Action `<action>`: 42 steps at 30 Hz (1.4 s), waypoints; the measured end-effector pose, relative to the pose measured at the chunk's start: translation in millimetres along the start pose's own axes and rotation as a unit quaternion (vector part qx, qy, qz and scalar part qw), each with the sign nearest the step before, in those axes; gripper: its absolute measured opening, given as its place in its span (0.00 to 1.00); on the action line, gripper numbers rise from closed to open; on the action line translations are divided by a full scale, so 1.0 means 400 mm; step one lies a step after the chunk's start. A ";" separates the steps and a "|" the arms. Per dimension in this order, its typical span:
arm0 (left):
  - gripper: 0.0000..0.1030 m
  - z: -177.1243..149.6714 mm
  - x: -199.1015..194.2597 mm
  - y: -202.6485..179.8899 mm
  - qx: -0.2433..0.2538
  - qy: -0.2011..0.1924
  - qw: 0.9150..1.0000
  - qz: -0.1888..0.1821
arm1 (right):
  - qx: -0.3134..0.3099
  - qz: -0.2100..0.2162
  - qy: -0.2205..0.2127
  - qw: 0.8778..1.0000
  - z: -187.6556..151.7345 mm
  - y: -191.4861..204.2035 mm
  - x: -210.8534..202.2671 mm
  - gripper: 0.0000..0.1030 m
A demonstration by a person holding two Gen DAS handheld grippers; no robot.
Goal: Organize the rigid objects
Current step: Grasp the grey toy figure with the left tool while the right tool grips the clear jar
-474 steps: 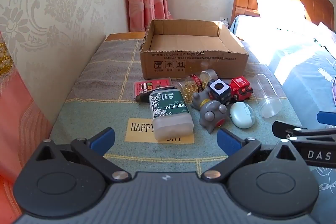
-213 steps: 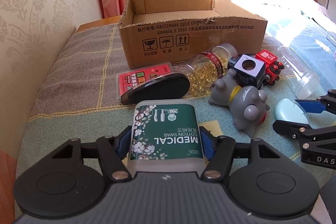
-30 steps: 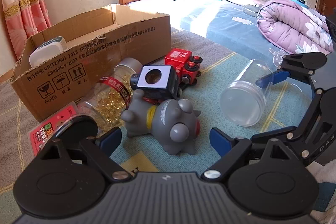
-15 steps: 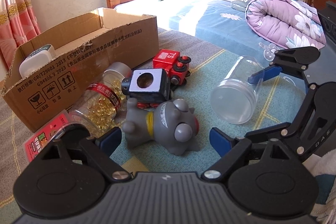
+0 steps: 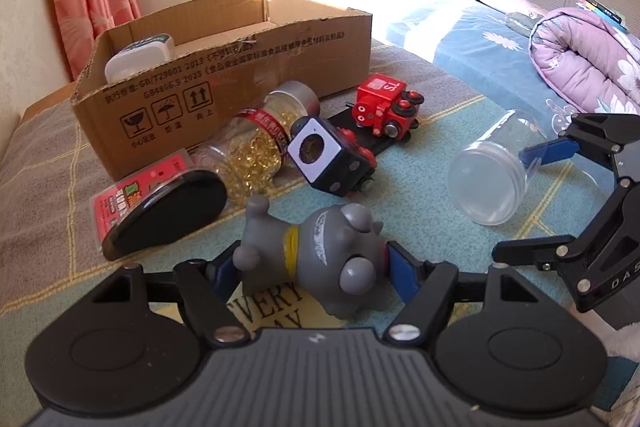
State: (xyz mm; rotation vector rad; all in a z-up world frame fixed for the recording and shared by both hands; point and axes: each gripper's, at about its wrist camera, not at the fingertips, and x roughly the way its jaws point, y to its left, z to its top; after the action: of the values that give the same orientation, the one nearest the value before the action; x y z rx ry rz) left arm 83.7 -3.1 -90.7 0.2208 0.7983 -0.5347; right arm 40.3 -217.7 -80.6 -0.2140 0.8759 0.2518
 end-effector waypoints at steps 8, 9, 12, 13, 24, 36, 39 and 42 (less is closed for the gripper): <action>0.71 -0.036 -0.039 0.027 -0.022 0.001 1.000 0.018 | 0.008 -0.008 0.025 1.000 0.057 0.018 0.010 1.00; 0.72 -0.036 -0.039 0.028 -0.022 0.000 1.000 0.018 | 0.009 -0.011 0.024 1.000 0.065 0.023 0.010 1.00; 0.73 -0.036 -0.038 0.028 -0.020 -0.001 1.000 0.018 | 0.009 -0.022 0.027 0.999 0.085 0.032 0.013 1.00; 0.73 -0.036 -0.038 0.028 -0.020 -0.002 1.000 0.018 | 0.012 -0.025 0.029 0.999 0.092 0.033 0.015 1.00; 0.74 -0.037 -0.056 0.044 -0.029 -0.019 0.999 0.012 | 0.027 -0.034 0.047 0.998 0.144 0.033 0.030 1.00; 0.77 -0.029 -0.052 0.045 -0.038 -0.014 0.999 0.016 | 0.039 -0.057 0.061 0.996 0.196 0.049 0.080 1.00; 0.77 -0.028 -0.051 0.043 -0.040 -0.009 0.999 0.017 | 0.033 -0.066 0.064 0.995 0.199 0.058 0.089 1.00; 0.77 -0.024 -0.048 0.040 -0.040 -0.004 0.999 0.024 | 0.030 -0.068 0.062 0.995 0.202 0.060 0.090 1.00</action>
State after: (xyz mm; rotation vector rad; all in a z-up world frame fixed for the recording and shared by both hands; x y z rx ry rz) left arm 75.2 21.1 -83.3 0.1647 0.8035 -0.4574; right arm 113.8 -167.0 -60.4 -0.2330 0.9864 0.0859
